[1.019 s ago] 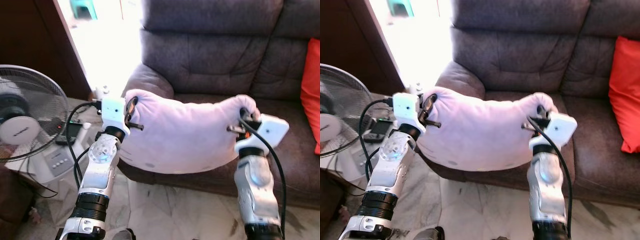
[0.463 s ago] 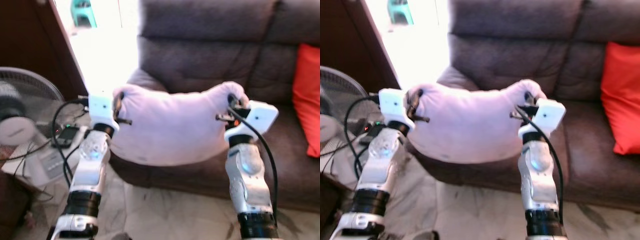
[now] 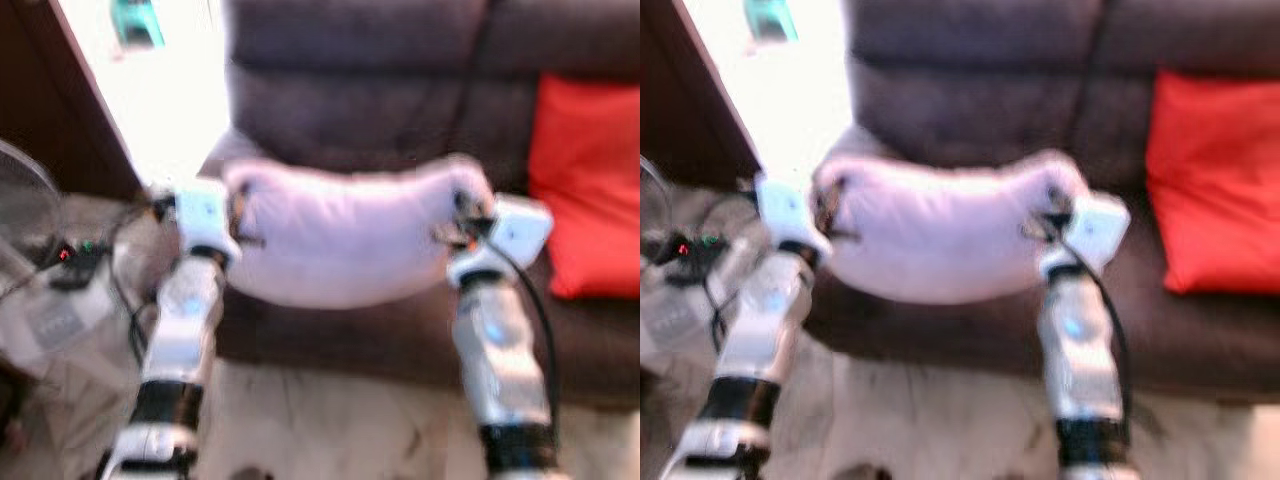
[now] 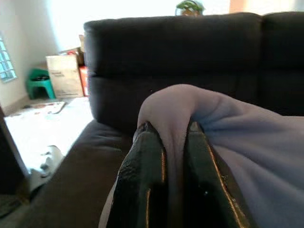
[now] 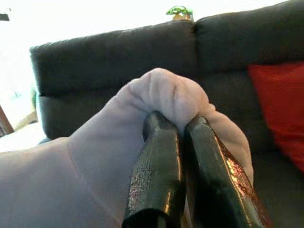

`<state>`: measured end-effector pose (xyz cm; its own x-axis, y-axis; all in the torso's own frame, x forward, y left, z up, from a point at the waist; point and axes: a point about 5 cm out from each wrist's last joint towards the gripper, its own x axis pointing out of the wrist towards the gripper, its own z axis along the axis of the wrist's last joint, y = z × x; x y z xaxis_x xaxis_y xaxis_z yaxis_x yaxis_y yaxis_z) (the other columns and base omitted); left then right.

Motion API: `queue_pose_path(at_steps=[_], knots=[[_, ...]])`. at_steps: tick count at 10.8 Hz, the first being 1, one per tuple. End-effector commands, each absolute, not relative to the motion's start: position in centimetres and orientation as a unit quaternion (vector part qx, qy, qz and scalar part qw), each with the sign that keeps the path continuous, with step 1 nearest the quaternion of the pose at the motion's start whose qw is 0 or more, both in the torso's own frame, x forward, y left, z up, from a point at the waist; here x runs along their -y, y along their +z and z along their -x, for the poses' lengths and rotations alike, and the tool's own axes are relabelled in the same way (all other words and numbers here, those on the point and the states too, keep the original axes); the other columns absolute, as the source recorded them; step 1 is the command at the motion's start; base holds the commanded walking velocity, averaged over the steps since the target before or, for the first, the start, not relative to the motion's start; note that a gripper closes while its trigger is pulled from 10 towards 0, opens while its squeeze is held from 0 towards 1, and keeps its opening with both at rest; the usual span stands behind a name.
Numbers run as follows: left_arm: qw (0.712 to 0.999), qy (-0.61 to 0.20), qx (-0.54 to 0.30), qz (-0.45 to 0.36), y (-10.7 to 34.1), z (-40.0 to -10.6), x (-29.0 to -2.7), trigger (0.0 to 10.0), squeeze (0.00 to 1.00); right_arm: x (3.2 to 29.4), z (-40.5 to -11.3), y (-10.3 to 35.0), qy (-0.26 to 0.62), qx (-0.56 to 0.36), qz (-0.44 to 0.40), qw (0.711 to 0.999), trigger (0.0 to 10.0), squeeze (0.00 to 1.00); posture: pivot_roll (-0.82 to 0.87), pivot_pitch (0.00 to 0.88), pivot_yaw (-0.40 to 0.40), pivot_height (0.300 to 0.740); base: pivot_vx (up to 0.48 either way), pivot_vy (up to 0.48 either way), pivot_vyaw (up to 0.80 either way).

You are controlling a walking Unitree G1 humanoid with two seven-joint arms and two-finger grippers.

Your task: Move the pillow to the sofa from floor

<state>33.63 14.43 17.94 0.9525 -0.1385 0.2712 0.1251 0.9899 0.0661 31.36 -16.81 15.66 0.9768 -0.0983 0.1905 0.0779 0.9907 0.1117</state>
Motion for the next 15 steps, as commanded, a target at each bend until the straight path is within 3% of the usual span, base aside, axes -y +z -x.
queue_pose_path(at_steps=[1, 3, 15], knots=[[0.985, -0.042, 0.166, -0.024, 19.26, -33.67, -15.61, 10.0, 0.0, 15.92, -31.55, 17.24, -0.02, 0.129, -0.048, 0.99, 10.0, 0.0, 0.06, 0.062, -0.012, 0.74, 0.0, 0.0, 0.0], [0.985, -0.034, 0.167, -0.025, 19.46, -33.82, -15.93, 10.0, 0.0, 15.42, -31.52, 17.4, -0.003, 0.133, -0.054, 0.99, 10.0, 0.0, 0.06, 0.065, -0.015, 0.74, 0.0, 0.0, 0.73], [0.987, -0.051, 0.154, -0.023, 19.06, -33.98, -15.35, 10.0, 0.0, 15.47, -31.78, 17.45, -0.011, 0.128, -0.072, 0.989, 10.0, 0.0, 0.07, 0.065, -0.016, 0.74, 0.021, 0.0, -0.06]])
